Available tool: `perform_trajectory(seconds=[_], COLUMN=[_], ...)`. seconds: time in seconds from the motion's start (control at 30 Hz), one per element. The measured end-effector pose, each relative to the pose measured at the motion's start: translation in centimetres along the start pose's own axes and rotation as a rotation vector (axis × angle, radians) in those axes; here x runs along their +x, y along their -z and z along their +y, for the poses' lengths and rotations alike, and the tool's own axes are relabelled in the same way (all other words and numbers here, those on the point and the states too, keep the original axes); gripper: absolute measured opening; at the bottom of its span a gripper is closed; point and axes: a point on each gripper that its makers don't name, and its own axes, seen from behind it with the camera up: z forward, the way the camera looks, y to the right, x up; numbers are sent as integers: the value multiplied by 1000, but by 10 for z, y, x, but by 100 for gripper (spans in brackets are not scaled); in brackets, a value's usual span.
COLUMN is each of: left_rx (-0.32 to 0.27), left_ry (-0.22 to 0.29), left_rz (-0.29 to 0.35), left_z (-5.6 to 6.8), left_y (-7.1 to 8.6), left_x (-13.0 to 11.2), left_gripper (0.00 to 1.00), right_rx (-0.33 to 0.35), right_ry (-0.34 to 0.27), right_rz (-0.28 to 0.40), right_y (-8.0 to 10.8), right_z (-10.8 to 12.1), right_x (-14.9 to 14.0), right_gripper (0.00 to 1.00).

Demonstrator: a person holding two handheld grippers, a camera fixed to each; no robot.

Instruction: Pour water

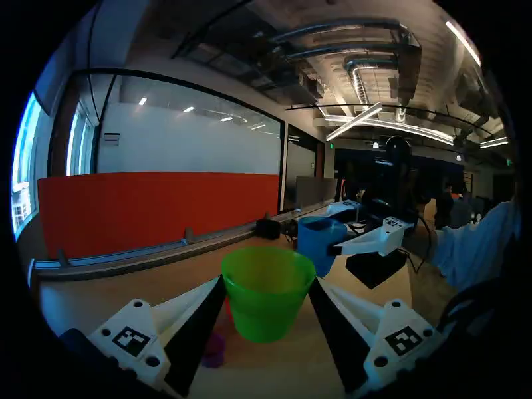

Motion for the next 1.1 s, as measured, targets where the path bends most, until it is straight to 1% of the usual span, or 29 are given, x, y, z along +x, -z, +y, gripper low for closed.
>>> perform_trajectory(seconds=[0.17,0.4,0.57,0.87,1.1], left_rx=[-4,-7,-13,-17,-25], left_ry=[0,-20,-29,-42,-52], left_rz=[3,17,24,32,26], left_z=[3,7,10,16,24], left_y=[0,-1,0,1,-1], left_x=[-1,0,1,1,-2], left_gripper=[87,86,86,87,86], right_rx=[1,-1,0,-15,-30], right_ry=[8,24,46,120,202], right_rz=[2,-1,1,7,12], right_y=[0,1,1,-2,-6], right_z=[1,2,2,10,17], right_x=[4,7,13,28,41], right_gripper=[90,90,90,90,90])
